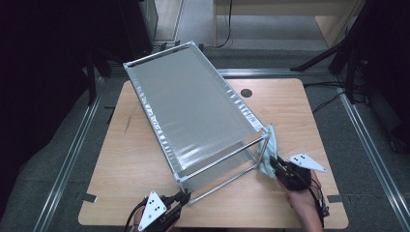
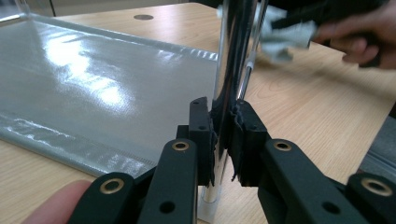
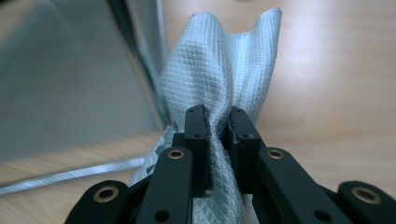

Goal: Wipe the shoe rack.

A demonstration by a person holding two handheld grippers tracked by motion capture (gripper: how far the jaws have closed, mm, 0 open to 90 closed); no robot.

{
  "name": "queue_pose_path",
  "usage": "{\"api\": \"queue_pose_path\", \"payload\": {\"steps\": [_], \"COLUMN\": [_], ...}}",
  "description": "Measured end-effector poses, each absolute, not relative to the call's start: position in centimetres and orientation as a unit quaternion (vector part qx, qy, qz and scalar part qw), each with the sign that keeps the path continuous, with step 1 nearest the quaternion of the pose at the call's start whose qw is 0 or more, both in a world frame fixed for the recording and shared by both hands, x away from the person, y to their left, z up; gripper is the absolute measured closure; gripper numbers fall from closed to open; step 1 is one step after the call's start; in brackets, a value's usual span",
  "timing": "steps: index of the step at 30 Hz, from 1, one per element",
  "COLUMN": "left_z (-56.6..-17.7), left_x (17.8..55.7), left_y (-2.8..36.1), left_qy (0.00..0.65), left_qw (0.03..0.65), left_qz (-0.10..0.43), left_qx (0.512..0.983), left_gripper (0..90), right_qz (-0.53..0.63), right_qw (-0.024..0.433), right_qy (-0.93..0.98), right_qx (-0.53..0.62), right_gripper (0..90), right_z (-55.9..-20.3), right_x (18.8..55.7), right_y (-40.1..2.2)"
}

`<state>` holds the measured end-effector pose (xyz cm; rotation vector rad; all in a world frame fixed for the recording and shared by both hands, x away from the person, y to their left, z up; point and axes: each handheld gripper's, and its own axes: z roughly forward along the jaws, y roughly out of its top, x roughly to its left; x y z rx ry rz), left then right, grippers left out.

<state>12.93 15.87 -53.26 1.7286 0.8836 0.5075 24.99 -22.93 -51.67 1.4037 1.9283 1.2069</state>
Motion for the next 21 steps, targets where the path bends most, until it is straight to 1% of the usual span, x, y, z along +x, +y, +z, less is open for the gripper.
{"api": "queue_pose_path", "payload": {"steps": [3, 4, 5, 7, 8, 9, 12, 15, 16, 17, 18, 19, 20, 21], "left_z": [-53.3, -53.3, -53.3, -53.3, -53.3, -53.3, -53.3, -53.3, -53.3, -53.4, -53.4, -53.4, -53.4, -53.4], "left_x": [12.9, 12.9, 12.9, 12.9, 12.9, 13.0, 13.0, 13.0, 13.0, 13.0, 13.0, 13.0, 13.0, 13.0], "left_y": [16.0, 16.0, 16.0, 16.0, 16.0, 16.1, 16.1, 16.1, 16.1, 16.2, 16.2, 16.2, 16.2, 16.2], "left_qy": [0.37, 0.37, 0.371, 0.372, 0.372, 0.372, 0.373, 0.373, 0.373, 0.372, 0.372, 0.371, 0.371, 0.371], "left_qw": [0.539, 0.539, 0.539, 0.54, 0.54, 0.542, 0.543, 0.543, 0.543, 0.543, 0.543, 0.542, 0.542, 0.543], "left_qz": [0.21, 0.21, 0.209, 0.208, 0.208, 0.205, 0.203, 0.204, 0.204, 0.204, 0.204, 0.203, 0.203, 0.203], "left_qx": [0.727, 0.727, 0.727, 0.726, 0.726, 0.725, 0.724, 0.724, 0.724, 0.725, 0.725, 0.726, 0.726, 0.726], "left_gripper": [81.2, 81.2, 81.2, 81.2, 81.1, 81.1, 81.0, 81.0, 81.0, 81.1, 81.1, 81.1, 81.1, 81.1], "right_qz": [0.48, 0.48, 0.494, 0.531, 0.531, 0.551, 0.552, 0.519, 0.519, 0.493, 0.477, 0.458, 0.458, 0.418], "right_qw": [0.243, 0.243, 0.248, 0.27, 0.27, 0.279, 0.282, 0.257, 0.257, 0.234, 0.221, 0.212, 0.212, 0.196], "right_qy": [0.688, 0.688, 0.681, 0.658, 0.658, 0.644, 0.649, 0.677, 0.677, 0.693, 0.704, 0.715, 0.715, 0.739], "right_qx": [0.487, 0.487, 0.481, 0.46, 0.46, 0.452, 0.442, 0.455, 0.455, 0.471, 0.478, 0.483, 0.483, 0.491], "right_gripper": [81.4, 81.4, 81.4, 81.3, 81.3, 81.3, 81.3, 81.3, 81.3, 81.3, 81.3, 81.3, 81.3, 81.2], "right_z": [-49.2, -49.2, -48.3, -45.8, -45.8, -44.8, -44.7, -47.1, -47.1, -49.0, -50.0, -51.0, -51.0, -53.1], "right_x": [24.4, 24.4, 24.1, 22.9, 22.9, 22.3, 22.1, 23.0, 23.0, 23.7, 24.1, 24.4, 24.4, 24.9], "right_y": [-22.5, -22.5, -22.4, -22.1, -22.1, -21.9, -21.7, -21.3, -21.3, -21.3, -21.3, -21.3, -21.3, -21.0]}}
